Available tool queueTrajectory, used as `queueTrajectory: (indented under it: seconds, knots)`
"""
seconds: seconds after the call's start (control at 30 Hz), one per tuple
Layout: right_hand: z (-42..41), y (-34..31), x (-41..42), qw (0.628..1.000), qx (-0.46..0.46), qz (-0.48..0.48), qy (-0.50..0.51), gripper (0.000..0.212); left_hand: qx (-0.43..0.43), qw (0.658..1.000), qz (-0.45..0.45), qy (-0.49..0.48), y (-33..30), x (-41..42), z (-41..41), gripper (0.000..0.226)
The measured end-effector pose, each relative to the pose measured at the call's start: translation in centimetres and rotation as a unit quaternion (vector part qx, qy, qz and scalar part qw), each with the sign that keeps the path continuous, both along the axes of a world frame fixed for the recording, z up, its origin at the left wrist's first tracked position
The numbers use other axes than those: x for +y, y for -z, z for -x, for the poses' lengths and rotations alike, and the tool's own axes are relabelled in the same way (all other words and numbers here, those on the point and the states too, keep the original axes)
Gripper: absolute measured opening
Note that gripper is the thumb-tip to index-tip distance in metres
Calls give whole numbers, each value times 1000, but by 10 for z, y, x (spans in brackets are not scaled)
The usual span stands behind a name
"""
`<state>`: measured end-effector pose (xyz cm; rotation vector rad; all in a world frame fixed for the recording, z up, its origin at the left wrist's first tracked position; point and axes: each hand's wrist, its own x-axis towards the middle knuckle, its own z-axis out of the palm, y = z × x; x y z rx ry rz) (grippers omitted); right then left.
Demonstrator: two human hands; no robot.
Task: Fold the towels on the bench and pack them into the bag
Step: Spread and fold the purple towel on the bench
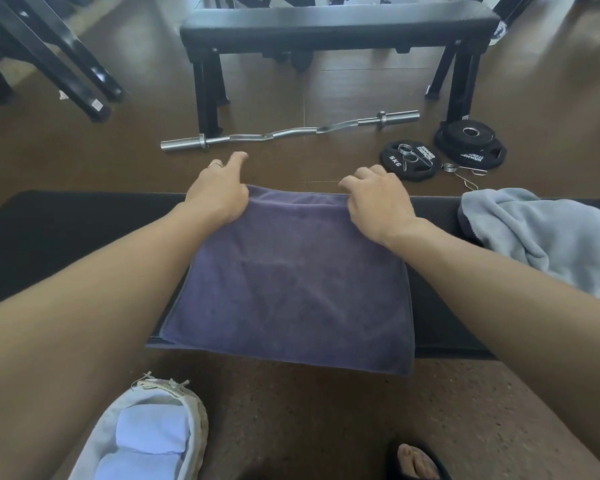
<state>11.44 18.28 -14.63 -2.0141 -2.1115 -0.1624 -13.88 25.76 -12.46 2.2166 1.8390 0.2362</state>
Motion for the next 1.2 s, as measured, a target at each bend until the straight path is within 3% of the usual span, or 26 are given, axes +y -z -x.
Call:
queueTrajectory:
  seconds: [0.2, 0.33, 0.5, 0.7, 0.83, 0.93, 1.0, 1.07, 1.13, 1.2]
  knots:
    - [8, 21, 8, 988, 152, 5, 39, 25, 80, 984, -11, 156, 10, 10, -9, 34]
    - [7, 30, 9, 987, 152, -36, 36, 16, 32, 988, -36, 146, 11, 15, -11, 11]
    - [6, 30, 13, 987, 152, -30, 49, 11, -4, 990, -27, 139, 10, 18, -13, 20]
    - [2, 28, 21, 989, 136, -22, 53, 12, -26, 993, -27, 116, 17, 19, -13, 8]
    - [4, 34, 24, 992, 111, -33, 50, 14, -25, 997, -19, 67, 30, 21, -12, 20]
    - [7, 35, 21, 994, -3, -92, 52, 18, 35, 997, -50, 55, 41, 16, -9, 33]
    - [18, 26, 16, 988, -56, -141, -3, 25, 85, 986, -121, 81, 40, 8, -11, 48]
    - [41, 20, 1, 982, -36, -155, -97, 33, 75, 965, -190, 163, 32, -9, -17, 52]
    - [64, 23, -26, 985, 20, -94, -146, 42, 45, 954, -173, 240, 31, -34, -16, 55]
    - [69, 32, -56, 991, 41, 11, -126, 52, 61, 969, -81, 226, 39, -62, -3, 53]
